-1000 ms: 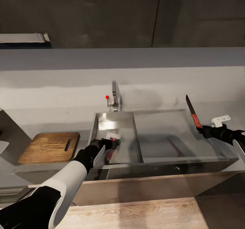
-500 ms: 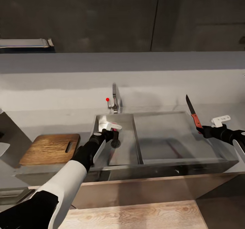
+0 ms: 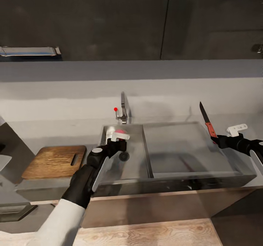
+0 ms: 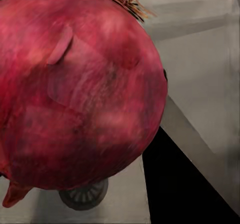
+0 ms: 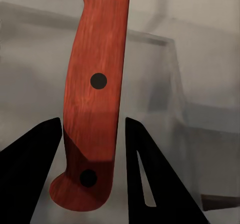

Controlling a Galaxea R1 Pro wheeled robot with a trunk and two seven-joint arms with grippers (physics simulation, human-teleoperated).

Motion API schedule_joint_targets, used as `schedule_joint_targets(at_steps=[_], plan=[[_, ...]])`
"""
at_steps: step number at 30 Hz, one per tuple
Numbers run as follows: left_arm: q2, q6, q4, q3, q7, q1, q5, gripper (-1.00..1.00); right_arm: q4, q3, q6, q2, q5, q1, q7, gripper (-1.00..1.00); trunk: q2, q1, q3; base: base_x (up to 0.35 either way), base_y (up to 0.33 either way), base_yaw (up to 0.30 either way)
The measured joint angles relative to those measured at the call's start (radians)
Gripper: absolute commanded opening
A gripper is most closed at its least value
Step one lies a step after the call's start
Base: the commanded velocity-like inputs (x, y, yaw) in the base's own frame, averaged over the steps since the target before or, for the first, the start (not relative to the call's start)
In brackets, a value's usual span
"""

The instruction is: In the kitchen, take the Vidalia onion out of the sink, dice it on the chopping board with the paring knife, put the diced onion into the bowl on the countertop, then place both the paring knife and the chopping board into the sink.

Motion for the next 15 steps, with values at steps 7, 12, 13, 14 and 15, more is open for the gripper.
schedule_joint_targets(at_steps=[7, 12, 13, 14, 15], plan=[[0.061, 0.104, -0.194, 0.000, -0.138, 0.072, 0.001, -1.00, 0.000, 0.000, 0.000, 0.000, 0.000, 0.000, 0.000, -1.00, 0.000, 0.000, 0.011, 0.000, 0.000, 0.000], [0.145, 0.126, -0.278, 0.002, -0.290, 0.081, 0.001, -1.00, 0.000, 0.000, 0.000, 0.000, 0.000, 0.000, 0.000, -1.00, 0.000, 0.000, 0.019, 0.000, 0.000, 0.000], [0.149, 0.130, -0.284, 0.002, -0.296, 0.082, 0.001, -1.00, 0.000, 0.000, 0.000, 0.000, 0.000, 0.000, 0.000, -1.00, 0.000, 0.000, 0.021, 0.000, 0.000, 0.000], [0.156, 0.179, -0.300, 0.003, -0.311, 0.082, 0.000, -1.00, 0.000, 0.000, 0.000, 0.000, 0.000, 0.000, 0.000, -1.00, 0.000, 0.000, 0.022, 0.000, 0.000, 0.000], [0.157, 0.200, -0.303, 0.003, -0.314, 0.082, 0.000, -1.00, 0.000, 0.000, 0.000, 0.000, 0.000, 0.000, 0.000, -1.00, 0.000, 0.000, 0.024, 0.000, 0.000, 0.000]])
